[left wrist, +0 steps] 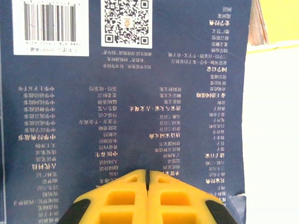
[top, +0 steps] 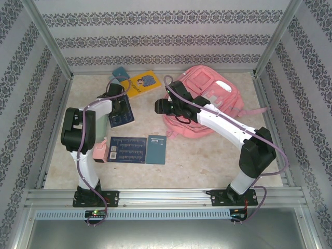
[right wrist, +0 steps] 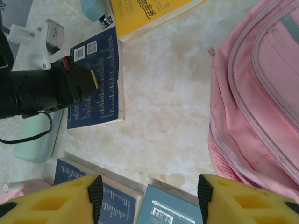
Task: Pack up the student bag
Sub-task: Move the book to the center of the table.
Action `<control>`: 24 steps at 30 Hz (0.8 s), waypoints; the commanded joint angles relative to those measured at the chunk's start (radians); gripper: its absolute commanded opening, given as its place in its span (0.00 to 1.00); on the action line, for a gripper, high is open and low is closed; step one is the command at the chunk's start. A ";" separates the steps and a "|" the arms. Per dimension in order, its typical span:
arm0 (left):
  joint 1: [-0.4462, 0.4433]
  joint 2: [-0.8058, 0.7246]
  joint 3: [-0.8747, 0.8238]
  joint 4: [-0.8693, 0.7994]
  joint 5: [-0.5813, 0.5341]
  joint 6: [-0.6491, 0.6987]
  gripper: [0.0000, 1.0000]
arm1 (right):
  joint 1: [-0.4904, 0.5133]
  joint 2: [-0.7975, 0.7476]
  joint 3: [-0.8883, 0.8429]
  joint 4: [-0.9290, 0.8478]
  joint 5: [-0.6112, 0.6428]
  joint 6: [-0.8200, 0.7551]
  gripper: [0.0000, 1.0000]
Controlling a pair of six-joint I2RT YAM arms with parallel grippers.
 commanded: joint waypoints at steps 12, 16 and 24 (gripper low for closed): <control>-0.152 -0.128 -0.262 0.064 0.194 -0.139 0.03 | -0.059 0.192 0.144 -0.003 -0.092 -0.003 0.59; -0.179 -0.198 -0.291 0.025 0.164 -0.160 0.07 | -0.055 0.267 0.185 0.000 -0.156 -0.028 0.59; -0.159 -0.359 -0.292 -0.097 0.024 -0.213 0.44 | -0.037 0.444 0.306 -0.043 -0.192 -0.112 0.53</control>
